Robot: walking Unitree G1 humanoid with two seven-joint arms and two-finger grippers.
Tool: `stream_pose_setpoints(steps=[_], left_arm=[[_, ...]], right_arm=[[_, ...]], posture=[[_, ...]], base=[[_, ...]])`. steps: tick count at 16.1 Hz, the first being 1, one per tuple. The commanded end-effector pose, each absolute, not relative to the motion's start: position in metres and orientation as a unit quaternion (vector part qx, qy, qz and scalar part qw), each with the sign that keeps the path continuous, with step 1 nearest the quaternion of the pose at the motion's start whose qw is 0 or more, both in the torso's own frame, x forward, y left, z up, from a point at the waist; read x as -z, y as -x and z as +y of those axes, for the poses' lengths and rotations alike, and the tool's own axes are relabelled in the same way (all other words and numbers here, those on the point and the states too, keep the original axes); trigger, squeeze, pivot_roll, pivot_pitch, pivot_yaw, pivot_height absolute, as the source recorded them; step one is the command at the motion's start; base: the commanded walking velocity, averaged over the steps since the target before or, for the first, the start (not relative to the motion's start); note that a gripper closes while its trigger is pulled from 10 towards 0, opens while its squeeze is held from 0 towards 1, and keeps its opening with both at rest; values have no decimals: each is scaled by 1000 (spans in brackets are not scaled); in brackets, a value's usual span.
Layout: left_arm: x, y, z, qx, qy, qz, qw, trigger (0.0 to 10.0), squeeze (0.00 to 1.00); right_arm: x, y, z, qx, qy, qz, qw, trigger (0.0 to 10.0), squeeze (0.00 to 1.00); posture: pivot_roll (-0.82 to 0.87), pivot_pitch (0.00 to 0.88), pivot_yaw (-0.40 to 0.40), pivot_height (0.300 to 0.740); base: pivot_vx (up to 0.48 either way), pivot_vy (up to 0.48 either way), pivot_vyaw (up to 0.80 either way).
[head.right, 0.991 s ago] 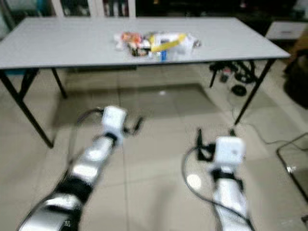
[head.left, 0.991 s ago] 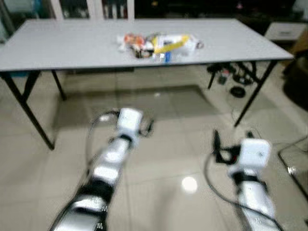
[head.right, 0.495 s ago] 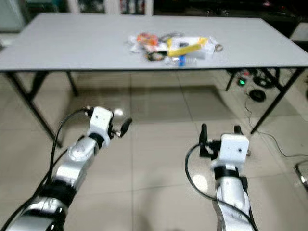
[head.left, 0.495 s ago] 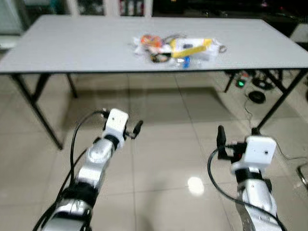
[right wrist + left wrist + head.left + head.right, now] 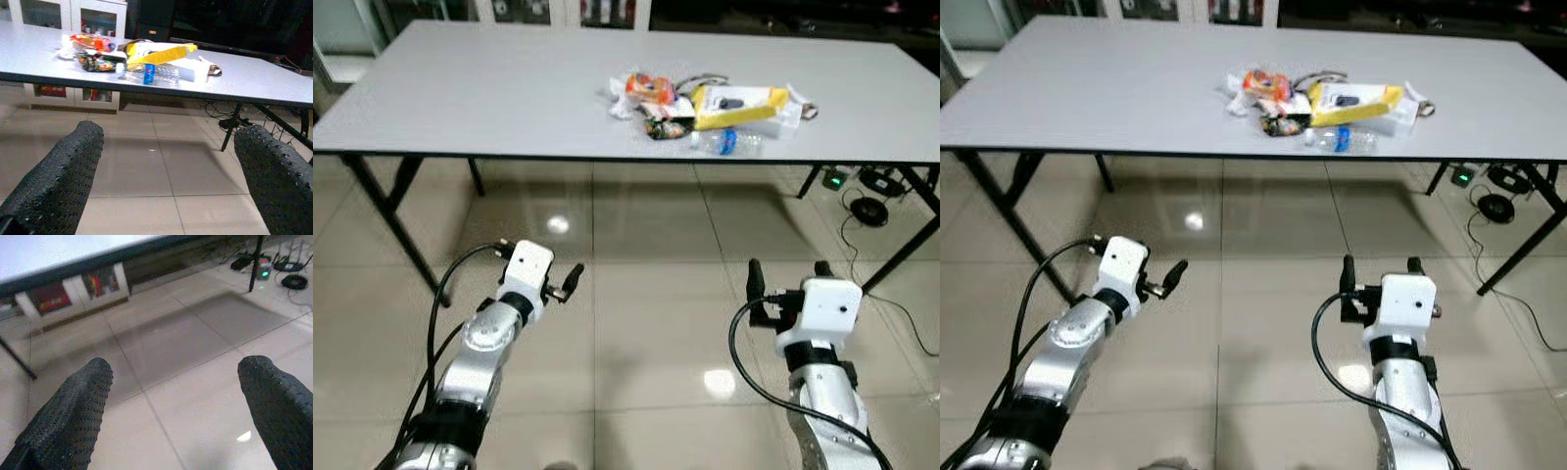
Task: Picking trash to rubbish bin
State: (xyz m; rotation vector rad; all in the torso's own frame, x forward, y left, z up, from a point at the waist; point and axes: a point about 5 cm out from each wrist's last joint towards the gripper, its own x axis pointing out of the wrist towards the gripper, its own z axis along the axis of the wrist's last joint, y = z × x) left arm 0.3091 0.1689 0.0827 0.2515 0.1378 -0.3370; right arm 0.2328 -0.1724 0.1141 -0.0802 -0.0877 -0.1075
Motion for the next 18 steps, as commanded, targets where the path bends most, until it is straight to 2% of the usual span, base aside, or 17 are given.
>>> stream_pose_setpoints(steps=[1,4,9,12,13,14,17,18], left_arm=[[-81,-302,167,173,-123,78,974,10000,0],[-81,-294,164,164,-126,74,976,10000,0],[-88,-306,154,152,-124,65,978,10000,0],[-111,-322,157,157,-161,41,974,10000,0],[-126,-334,153,165,-176,14,970,10000,0],[-155,-362,131,202,-199,-35,958,10000,0],[-151,-360,122,250,-233,-35,939,10000,0],[-137,-351,122,266,-240,-19,933,10000,0]], right_arm=[[-113,-231,-183,67,46,-41,996,10000,0],[-112,-235,-190,67,46,-41,996,10000,0],[-118,-235,-202,89,49,-50,994,10000,0],[-124,-248,-198,77,43,-62,994,10000,0],[-124,-256,-195,64,42,-62,995,10000,0],[-125,-273,-195,40,38,-55,997,10000,0],[-121,-277,-199,31,42,-42,998,10000,0],[-120,-277,-201,34,40,-40,998,10000,0]], posture=[[224,127,-50,740],[251,113,-46,740],[222,109,-49,740],[304,119,-114,740],[332,143,-160,740],[377,170,-211,740],[390,200,-232,740],[386,198,-218,740]], base=[[319,0,0],[0,0,0],[0,0,0],[0,0,0],[0,0,0],[0,0,0],[0,0,0],[0,0,0]])
